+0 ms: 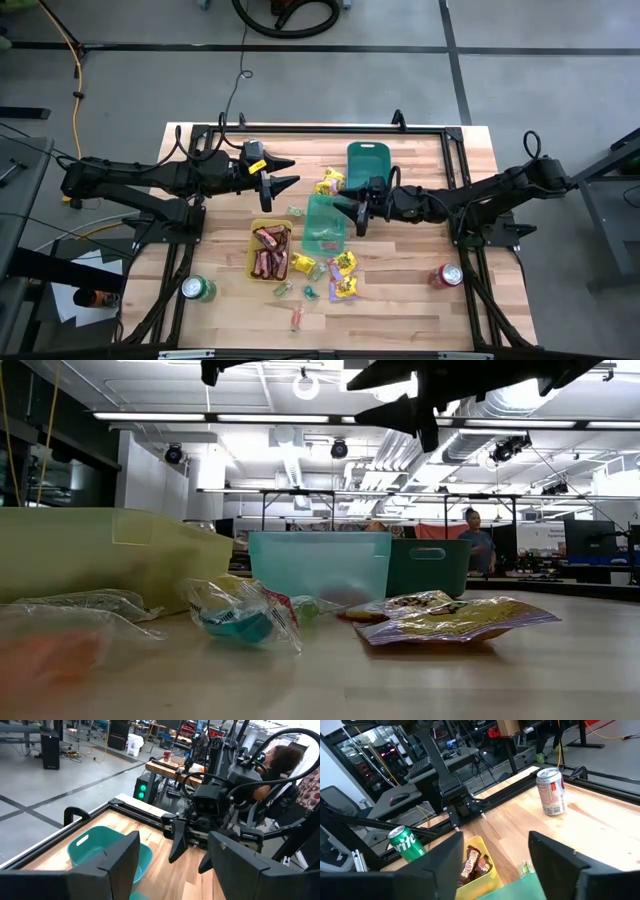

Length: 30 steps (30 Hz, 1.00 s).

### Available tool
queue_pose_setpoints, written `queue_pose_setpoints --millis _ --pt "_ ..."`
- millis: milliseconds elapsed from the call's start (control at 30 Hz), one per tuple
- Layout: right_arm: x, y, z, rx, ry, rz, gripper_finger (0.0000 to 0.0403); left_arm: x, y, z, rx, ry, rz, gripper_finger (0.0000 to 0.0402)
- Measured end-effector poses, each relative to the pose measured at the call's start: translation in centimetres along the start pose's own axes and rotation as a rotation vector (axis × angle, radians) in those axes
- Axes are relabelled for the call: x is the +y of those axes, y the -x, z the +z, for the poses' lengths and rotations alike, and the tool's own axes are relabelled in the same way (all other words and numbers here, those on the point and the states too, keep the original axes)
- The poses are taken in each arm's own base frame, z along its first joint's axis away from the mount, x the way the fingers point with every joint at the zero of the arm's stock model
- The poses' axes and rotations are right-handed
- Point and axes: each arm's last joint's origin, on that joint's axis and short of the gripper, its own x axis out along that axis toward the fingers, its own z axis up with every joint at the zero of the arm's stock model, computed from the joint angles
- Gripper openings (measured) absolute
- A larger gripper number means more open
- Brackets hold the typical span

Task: Sort candy
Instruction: Put the green gummy into the light blue bin

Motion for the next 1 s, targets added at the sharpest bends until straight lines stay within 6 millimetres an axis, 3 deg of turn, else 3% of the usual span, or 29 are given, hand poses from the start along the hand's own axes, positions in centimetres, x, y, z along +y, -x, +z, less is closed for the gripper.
queue_pose_setpoints --millis 167,467,567,700,800,900,1000 --pt "0.2 0.5 0.7 -0.02 0.016 0.019 0.0244 0.0 0.0 0.0 0.0 0.0 0.0 0.0223" --pt "0.6 3.4 4.2 -0.151 0.025 0.075 0.0245 0.3 0.0 -0.5 0.048 0.059 0.042 0.0223" --pt "0.7 3.9 4.7 -0.17 0.016 0.083 0.0245 1.6 0.1 -0.7 0.181 0.103 0.123 0.0223" --pt "0.6 3.9 4.7 -0.169 -0.007 0.077 0.0245 3.4 0.0 1.0 0.391 0.076 0.255 0.0223" --pt "0.5 3.9 4.5 -0.144 -0.009 0.066 0.0245 4.7 -1.2 1.4 0.547 0.041 0.294 0.0223" --pt "0.5 3.9 4.3 -0.129 -0.04 0.062 0.0245 5.7 -3.1 0.3 0.698 0.005 0.264 0.0223" --pt "0.4 3.8 4.2 -0.115 -0.085 0.059 0.0245 6.4 -5.5 -2.1 0.848 -0.058 0.204 0.0223"
